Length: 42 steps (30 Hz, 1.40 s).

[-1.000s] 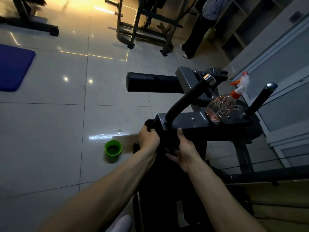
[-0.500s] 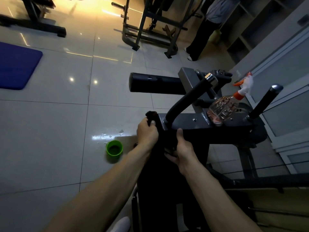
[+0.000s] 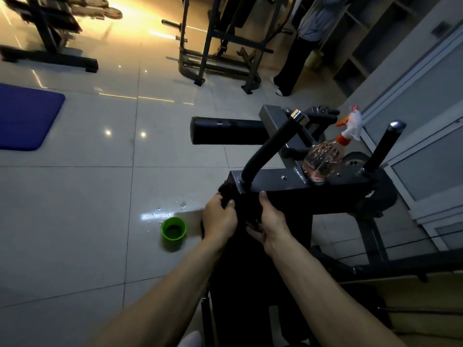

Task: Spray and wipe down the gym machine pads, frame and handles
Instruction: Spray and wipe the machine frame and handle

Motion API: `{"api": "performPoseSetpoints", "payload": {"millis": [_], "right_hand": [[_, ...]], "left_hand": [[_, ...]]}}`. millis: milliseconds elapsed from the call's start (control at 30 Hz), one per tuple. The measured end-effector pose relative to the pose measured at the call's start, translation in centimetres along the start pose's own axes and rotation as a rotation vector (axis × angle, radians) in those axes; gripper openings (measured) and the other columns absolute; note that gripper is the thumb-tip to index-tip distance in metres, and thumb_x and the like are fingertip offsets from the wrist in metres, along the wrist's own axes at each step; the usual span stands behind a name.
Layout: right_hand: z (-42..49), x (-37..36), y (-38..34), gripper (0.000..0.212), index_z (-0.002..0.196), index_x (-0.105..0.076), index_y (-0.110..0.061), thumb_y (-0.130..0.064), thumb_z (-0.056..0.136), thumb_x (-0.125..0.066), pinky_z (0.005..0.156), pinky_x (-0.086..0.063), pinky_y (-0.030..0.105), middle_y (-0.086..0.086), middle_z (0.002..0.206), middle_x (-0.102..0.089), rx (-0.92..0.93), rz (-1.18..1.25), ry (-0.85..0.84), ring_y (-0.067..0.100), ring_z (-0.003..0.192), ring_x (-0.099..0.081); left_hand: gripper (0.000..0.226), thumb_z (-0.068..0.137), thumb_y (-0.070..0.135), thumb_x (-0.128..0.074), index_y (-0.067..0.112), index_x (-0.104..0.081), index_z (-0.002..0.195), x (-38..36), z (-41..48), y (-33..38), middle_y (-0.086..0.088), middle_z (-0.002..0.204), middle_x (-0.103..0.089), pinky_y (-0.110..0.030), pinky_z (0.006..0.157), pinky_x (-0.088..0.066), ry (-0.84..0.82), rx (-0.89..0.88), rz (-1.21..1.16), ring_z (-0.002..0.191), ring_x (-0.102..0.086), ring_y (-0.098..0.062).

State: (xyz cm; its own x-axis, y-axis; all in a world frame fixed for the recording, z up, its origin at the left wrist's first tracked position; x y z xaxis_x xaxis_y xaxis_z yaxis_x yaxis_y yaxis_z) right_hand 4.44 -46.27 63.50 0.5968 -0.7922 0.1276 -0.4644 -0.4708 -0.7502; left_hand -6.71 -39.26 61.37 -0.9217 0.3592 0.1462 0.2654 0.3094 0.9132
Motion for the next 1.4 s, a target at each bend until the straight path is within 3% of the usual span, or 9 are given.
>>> {"api": "performPoseSetpoints", "payload": {"millis": [167, 267, 433, 633, 767, 933, 1100, 1200, 1400], "right_hand": [[-0.5, 2.2, -1.7, 0.035, 0.119, -0.068, -0.007, -0.022, 0.088, -0.075, 0.075, -0.057, 0.034, 0.013, 0.111, -0.073, 0.065, 0.017, 0.128, 0.019, 0.084, -0.067], [-0.4, 4.4, -4.3, 0.069, 0.142, -0.049, -0.014, -0.025, 0.080, -0.075, 0.095, -0.056, 0.042, 0.010, 0.125, -0.063, 0.208, 0.057, 0.206, 0.024, 0.104, -0.066], [1.4, 8.2, -10.1, 0.076, 0.130, -0.040, -0.035, -0.042, 0.061, -0.071, 0.092, -0.058, 0.049, 0.005, 0.121, -0.065, 0.544, 0.052, 0.365, 0.026, 0.101, -0.068], [10.3, 10.3, -13.8, 0.104, 0.141, -0.026, -0.047, -0.056, 0.048, -0.072, 0.090, -0.060, 0.054, 0.000, 0.129, -0.059, 0.540, -0.048, 0.338, 0.029, 0.111, -0.068], [7.6, 8.9, -16.1, 0.088, 0.140, -0.043, -0.037, -0.050, 0.063, -0.083, 0.096, -0.057, 0.053, -0.004, 0.119, -0.068, 0.570, -0.080, 0.376, 0.025, 0.106, -0.070], [5.7, 6.4, -18.6, 0.084, 0.153, -0.042, -0.032, -0.050, 0.077, -0.073, 0.108, -0.047, 0.043, -0.002, 0.143, -0.057, 0.554, -0.194, 0.652, 0.021, 0.126, -0.056], [3.0, 1.8, -17.7, 0.037, 0.114, -0.065, -0.016, -0.030, 0.080, -0.056, 0.105, -0.040, 0.031, -0.002, 0.121, -0.059, 0.550, -0.223, 0.875, 0.021, 0.123, -0.054], [-0.6, 0.2, -15.7, 0.040, 0.130, -0.063, -0.033, -0.019, 0.093, -0.058, 0.086, -0.042, 0.013, -0.020, 0.114, -0.061, 0.550, -0.172, 0.975, 0.006, 0.106, -0.058], [-7.8, -3.9, -8.7, 0.035, 0.118, -0.072, -0.029, -0.051, 0.092, -0.063, 0.082, -0.052, 0.031, -0.011, 0.093, -0.073, 0.460, -0.045, 1.314, 0.012, 0.089, -0.068]], "left_hand": [[0.008, 0.090, 0.017, -0.063, 0.013, -0.070, 0.089, 3.5, -0.2, 3.4, -0.007, 0.082, -0.073, -0.050, 0.082, -0.059, -0.084, -0.057, -0.062, 0.082, -0.071, -0.031], [0.010, 0.096, 0.012, -0.057, 0.013, -0.067, 0.093, 4.0, 0.4, 8.7, -0.010, 0.086, -0.072, -0.047, 0.077, -0.058, 0.015, -0.121, -0.099, 0.081, -0.070, -0.031], [0.015, 0.087, 0.025, -0.061, 0.012, -0.069, 0.088, 2.6, 2.3, 13.1, -0.014, 0.081, -0.073, -0.058, 0.076, -0.061, -0.011, -0.116, -0.140, 0.078, -0.072, -0.036], [0.009, 0.096, 0.005, -0.063, 0.005, -0.070, 0.091, 0.6, 5.0, 17.1, -0.014, 0.079, -0.069, -0.036, 0.068, -0.053, -0.156, -0.036, -0.187, 0.069, -0.066, -0.026], [0.010, 0.097, 0.011, -0.064, 0.008, -0.068, 0.088, -0.4, 9.0, 17.7, -0.012, 0.078, -0.071, -0.036, 0.063, -0.055, -0.275, 0.017, -0.226, 0.063, -0.070, -0.026], [0.038, 0.102, 0.029, -0.053, 0.003, -0.062, 0.129, -1.7, 16.6, 16.7, -0.019, 0.111, -0.076, -0.037, 0.063, -0.055, -0.632, 0.307, -0.304, 0.093, -0.075, -0.042], [0.014, 0.090, 0.024, -0.060, 0.015, -0.056, 0.100, -3.4, 18.7, 14.6, -0.012, 0.081, -0.071, -0.035, 0.066, -0.050, -0.990, 0.497, -0.201, 0.069, -0.072, -0.034], [0.012, 0.093, 0.021, -0.056, 0.014, -0.057, 0.103, -4.0, 20.2, 13.0, -0.014, 0.090, -0.068, -0.033, 0.060, -0.050, -1.022, 0.418, 0.023, 0.072, -0.069, -0.033], [0.018, 0.089, 0.026, -0.062, 0.016, -0.065, 0.104, -4.4, 21.2, 10.6, -0.010, 0.110, -0.065, -0.047, 0.100, -0.054, -1.060, 0.371, 0.187, 0.095, -0.065, -0.027]]}}
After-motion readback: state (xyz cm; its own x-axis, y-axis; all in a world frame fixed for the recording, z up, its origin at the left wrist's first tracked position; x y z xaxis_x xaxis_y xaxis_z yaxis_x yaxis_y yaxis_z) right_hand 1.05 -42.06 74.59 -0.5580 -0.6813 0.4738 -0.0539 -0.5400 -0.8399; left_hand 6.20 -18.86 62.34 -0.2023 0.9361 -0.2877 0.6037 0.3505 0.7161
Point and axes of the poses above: each hand's wrist, its own z-axis towards the middle knuckle, its own x-axis out of the back of the hand, y = z × x, the point moved 2 cm from there along z, towards the middle knuckle
